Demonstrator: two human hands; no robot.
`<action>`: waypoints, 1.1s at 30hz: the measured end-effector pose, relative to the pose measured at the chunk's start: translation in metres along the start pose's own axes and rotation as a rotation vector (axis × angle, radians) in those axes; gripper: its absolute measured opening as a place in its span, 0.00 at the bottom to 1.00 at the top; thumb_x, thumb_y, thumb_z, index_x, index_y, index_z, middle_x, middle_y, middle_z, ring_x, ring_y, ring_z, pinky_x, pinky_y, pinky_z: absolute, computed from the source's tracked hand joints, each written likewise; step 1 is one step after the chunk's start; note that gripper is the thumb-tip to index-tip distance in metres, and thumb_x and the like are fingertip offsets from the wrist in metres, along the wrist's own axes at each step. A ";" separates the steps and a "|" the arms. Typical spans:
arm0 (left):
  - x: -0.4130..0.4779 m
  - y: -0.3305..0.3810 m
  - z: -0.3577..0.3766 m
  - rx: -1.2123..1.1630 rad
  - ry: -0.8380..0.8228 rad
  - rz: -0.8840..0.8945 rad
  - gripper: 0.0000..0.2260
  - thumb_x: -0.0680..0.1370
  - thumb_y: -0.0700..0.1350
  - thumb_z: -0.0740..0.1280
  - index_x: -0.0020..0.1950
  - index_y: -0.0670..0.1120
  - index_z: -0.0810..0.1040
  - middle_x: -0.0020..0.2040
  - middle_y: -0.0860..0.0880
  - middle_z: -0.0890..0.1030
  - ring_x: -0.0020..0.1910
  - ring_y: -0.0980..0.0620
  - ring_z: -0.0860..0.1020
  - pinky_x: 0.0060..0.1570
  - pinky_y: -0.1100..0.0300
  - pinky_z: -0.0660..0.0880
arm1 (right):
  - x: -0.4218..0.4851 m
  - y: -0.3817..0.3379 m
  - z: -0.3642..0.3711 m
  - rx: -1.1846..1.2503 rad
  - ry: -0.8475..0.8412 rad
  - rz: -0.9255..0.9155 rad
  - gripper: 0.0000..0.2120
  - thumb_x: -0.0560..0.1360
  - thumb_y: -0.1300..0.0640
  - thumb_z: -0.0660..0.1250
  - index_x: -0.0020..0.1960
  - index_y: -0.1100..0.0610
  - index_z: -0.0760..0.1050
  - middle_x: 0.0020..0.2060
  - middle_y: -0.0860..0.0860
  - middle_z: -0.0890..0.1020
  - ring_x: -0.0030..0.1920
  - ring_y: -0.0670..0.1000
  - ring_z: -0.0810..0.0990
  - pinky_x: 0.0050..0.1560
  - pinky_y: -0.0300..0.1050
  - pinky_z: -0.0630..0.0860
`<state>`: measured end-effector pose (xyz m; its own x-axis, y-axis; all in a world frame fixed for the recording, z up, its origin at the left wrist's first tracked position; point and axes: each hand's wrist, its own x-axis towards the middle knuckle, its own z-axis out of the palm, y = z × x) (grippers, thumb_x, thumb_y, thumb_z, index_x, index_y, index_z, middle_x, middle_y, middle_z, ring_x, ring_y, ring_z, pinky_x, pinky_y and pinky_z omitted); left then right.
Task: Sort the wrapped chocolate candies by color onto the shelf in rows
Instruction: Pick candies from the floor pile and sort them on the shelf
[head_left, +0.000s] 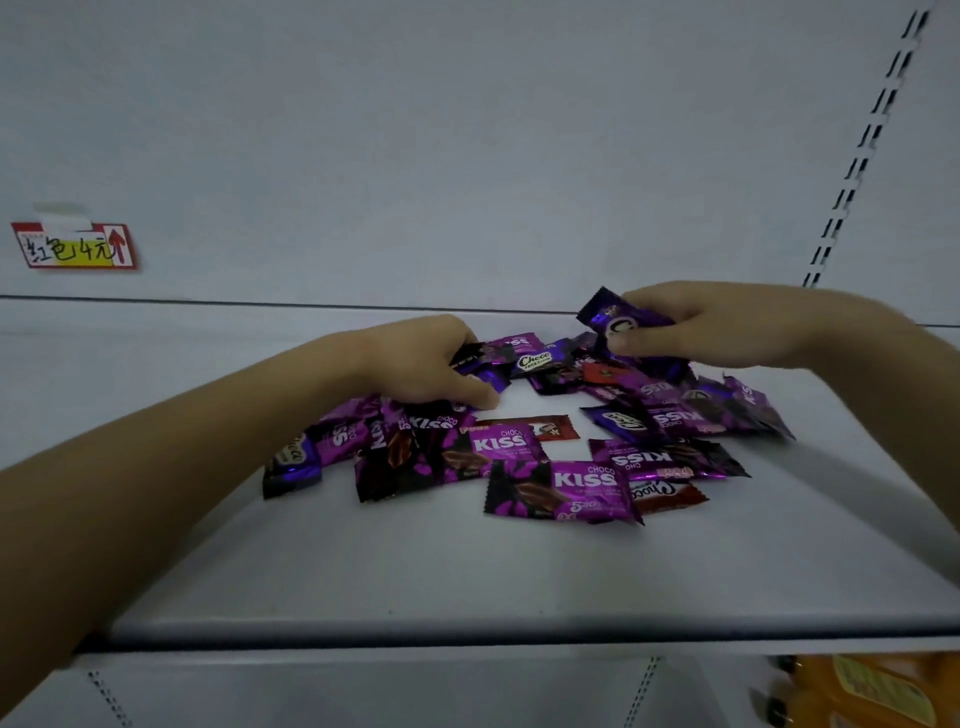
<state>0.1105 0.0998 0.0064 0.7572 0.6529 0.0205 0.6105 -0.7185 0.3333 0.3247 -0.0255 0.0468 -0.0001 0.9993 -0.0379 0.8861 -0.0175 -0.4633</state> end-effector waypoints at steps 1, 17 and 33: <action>-0.002 -0.001 -0.002 -0.063 0.018 0.007 0.17 0.74 0.54 0.71 0.50 0.40 0.77 0.43 0.41 0.81 0.35 0.50 0.75 0.38 0.57 0.71 | -0.007 -0.005 -0.002 0.030 -0.068 0.038 0.15 0.77 0.46 0.62 0.55 0.57 0.74 0.47 0.55 0.80 0.46 0.53 0.78 0.50 0.43 0.73; -0.020 -0.033 -0.036 0.266 -0.008 -0.200 0.15 0.75 0.48 0.69 0.58 0.43 0.73 0.53 0.45 0.78 0.47 0.46 0.76 0.48 0.54 0.73 | 0.000 -0.029 0.048 -0.458 -0.032 -0.077 0.14 0.79 0.47 0.60 0.60 0.53 0.69 0.50 0.49 0.78 0.48 0.49 0.76 0.50 0.45 0.72; -0.017 -0.037 -0.029 0.380 0.053 -0.188 0.19 0.74 0.47 0.71 0.61 0.44 0.69 0.49 0.48 0.74 0.45 0.48 0.71 0.43 0.57 0.67 | -0.003 -0.030 0.049 -0.341 0.034 -0.077 0.07 0.76 0.50 0.65 0.46 0.46 0.66 0.39 0.44 0.73 0.36 0.42 0.71 0.35 0.34 0.66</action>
<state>0.0678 0.1221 0.0205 0.6172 0.7855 0.0442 0.7868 -0.6163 -0.0349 0.2753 -0.0293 0.0178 -0.0628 0.9979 0.0178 0.9879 0.0647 -0.1413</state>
